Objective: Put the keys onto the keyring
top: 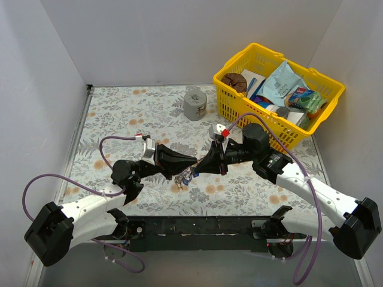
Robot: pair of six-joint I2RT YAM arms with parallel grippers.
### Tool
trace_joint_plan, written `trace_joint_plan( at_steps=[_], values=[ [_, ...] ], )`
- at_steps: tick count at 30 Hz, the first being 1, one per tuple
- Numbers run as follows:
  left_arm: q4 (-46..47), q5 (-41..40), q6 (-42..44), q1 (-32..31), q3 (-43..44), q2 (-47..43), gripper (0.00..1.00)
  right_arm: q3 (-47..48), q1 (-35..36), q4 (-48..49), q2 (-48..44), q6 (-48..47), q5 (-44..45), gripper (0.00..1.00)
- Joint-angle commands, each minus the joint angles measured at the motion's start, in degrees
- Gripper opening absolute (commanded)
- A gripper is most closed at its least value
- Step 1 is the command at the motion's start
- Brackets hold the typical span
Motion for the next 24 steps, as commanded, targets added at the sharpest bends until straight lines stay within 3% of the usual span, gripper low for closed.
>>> trace_joint_plan(
  at_steps=[1, 10, 14, 17, 20, 24],
  values=[
    [4.8, 0.0, -0.4, -0.3, 3.1, -0.4, 0.0, 2.7, 0.3, 3.3, 1.6, 1.7, 0.7, 0.01],
    [2.0, -0.3, 1.7, -0.2, 3.0, -1.2, 0.0, 2.6, 0.4, 1.8, 0.7, 0.4, 1.7, 0.04],
    [-1.0, -0.5, 3.6, -0.2, 3.4, -2.6, 0.0, 2.0, 0.4, -2.1, -2.1, -2.2, 4.2, 0.21],
    [-3.9, -0.4, 5.6, -0.2, 3.7, -3.6, 0.0, 1.1, 0.4, -3.6, -5.7, -4.0, 7.3, 0.43],
    [-5.5, -0.4, 6.4, -0.2, 3.7, -4.2, 0.0, 0.3, 0.4, -4.0, -9.4, -4.8, 10.4, 0.55],
    [-5.5, -0.6, 6.5, -0.2, 3.3, -4.5, 0.0, 0.8, 0.4, -4.3, -11.5, -4.8, 10.8, 0.6]
  ],
)
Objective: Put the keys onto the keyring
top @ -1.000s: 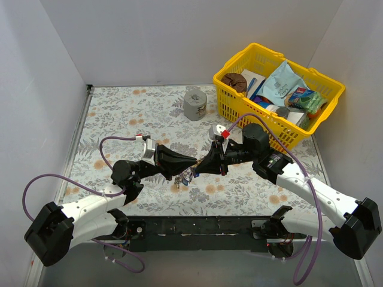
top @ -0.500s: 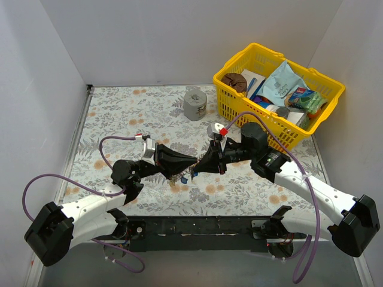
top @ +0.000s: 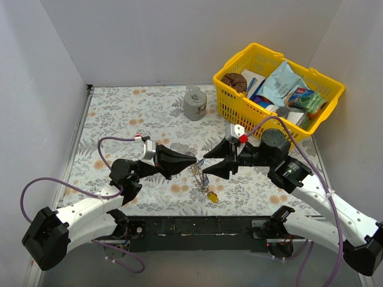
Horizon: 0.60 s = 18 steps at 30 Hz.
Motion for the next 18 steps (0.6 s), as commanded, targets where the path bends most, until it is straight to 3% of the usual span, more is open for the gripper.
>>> trace_joint_plan(
  at_steps=[1, 11, 18],
  values=[
    [0.2, -0.5, 1.4, -0.2, 2.0, -1.7, 0.0, 0.5, 0.0, 0.0, -1.5, -1.4, 2.3, 0.6],
    [0.8, -0.1, 0.6, -0.2, 2.3, -1.5, 0.0, 0.4, 0.0, 4.4, 0.8, 1.9, -0.5, 0.43],
    [1.3, 0.3, -0.1, -0.2, 2.1, -1.6, 0.0, -0.1, 0.0, 7.2, 1.4, 3.8, 0.3, 0.4]
  ],
)
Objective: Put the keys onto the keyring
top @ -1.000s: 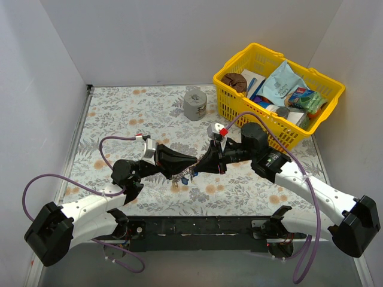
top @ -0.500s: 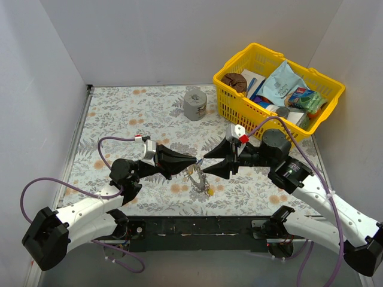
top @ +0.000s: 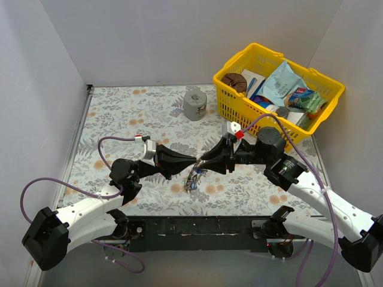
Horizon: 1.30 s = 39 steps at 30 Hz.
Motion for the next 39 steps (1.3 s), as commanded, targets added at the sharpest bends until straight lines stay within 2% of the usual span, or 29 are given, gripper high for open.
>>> trace_joint_plan(
  at_steps=[1, 7, 19, 23, 24, 32, 39],
  values=[
    [2.2, 0.2, -0.3, -0.2, 2.2, -1.2, 0.0, -0.2, 0.0, 5.6, 0.1, 2.1, -0.6, 0.4],
    [1.8, 0.2, -0.4, -0.2, 2.3, -1.4, 0.0, -1.2, 0.0, 9.2, 0.5, 4.0, -3.1, 0.39],
    [2.1, 0.8, -0.7, -0.3, 2.7, -1.1, 0.0, -1.7, 0.1, 12.2, 3.3, 6.2, -7.7, 0.23],
    [2.1, 1.2, -1.0, -0.2, 2.9, -0.7, 0.0, -1.9, 0.1, 12.9, 3.6, 6.7, -8.1, 0.03],
    [1.7, 1.3, -1.1, -0.2, 2.9, -0.7, 0.0, -2.0, 0.1, 13.7, 3.7, 6.9, -8.1, 0.02],
    [-1.3, 3.3, -0.5, -0.3, 3.0, -1.6, 0.0, -1.8, 0.1, 13.2, 4.2, 7.1, -8.8, 0.01],
    [-9.2, 4.7, 3.2, -0.2, 4.4, -3.5, 0.0, -0.9, 0.1, 9.3, 4.3, 4.5, -8.0, 0.01]
  ],
)
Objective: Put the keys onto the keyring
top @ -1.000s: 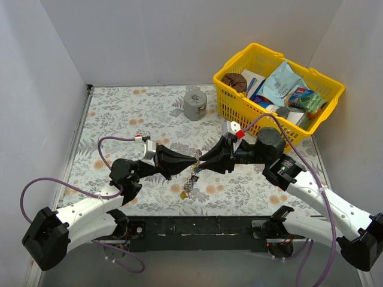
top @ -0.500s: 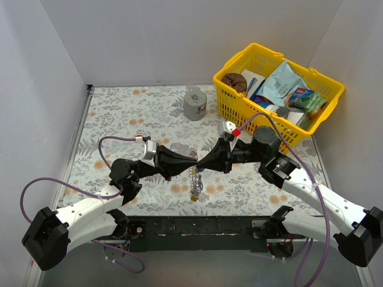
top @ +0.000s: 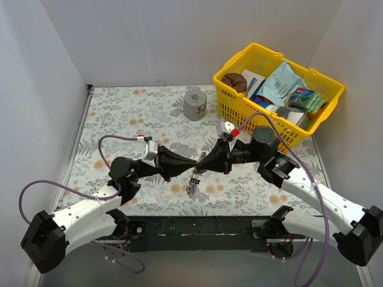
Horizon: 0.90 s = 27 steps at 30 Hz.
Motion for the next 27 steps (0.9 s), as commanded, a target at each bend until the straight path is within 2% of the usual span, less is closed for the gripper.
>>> trace_joint_plan(
  at_steps=[1, 13, 18, 19, 22, 27],
  values=[
    [-5.1, 1.4, 3.4, -0.2, 3.3, -2.0, 0.0, 1.1, 0.2, 0.0, -0.1, -2.0, -0.5, 0.01],
    [-13.5, 3.7, 6.6, -0.2, 4.7, -3.8, 0.01, 2.3, 0.2, -7.2, 0.6, -5.8, -0.2, 0.01],
    [-19.8, 5.4, 10.0, -0.2, 6.9, -4.2, 0.14, 5.8, 0.2, -15.4, 2.4, -9.8, 0.1, 0.01],
    [-21.0, 5.9, 10.7, -0.3, 7.6, -4.1, 0.21, 6.4, 0.2, -16.5, 2.7, -11.9, 0.3, 0.01],
    [-28.1, 7.6, 14.9, -0.2, 10.5, -3.7, 0.3, 8.8, 0.2, -22.4, 3.7, -15.0, 1.4, 0.01],
    [-42.3, 9.6, 22.1, -0.2, 15.9, -0.9, 0.37, 12.9, 0.2, -32.2, 6.3, -19.0, 3.8, 0.01]
  ],
)
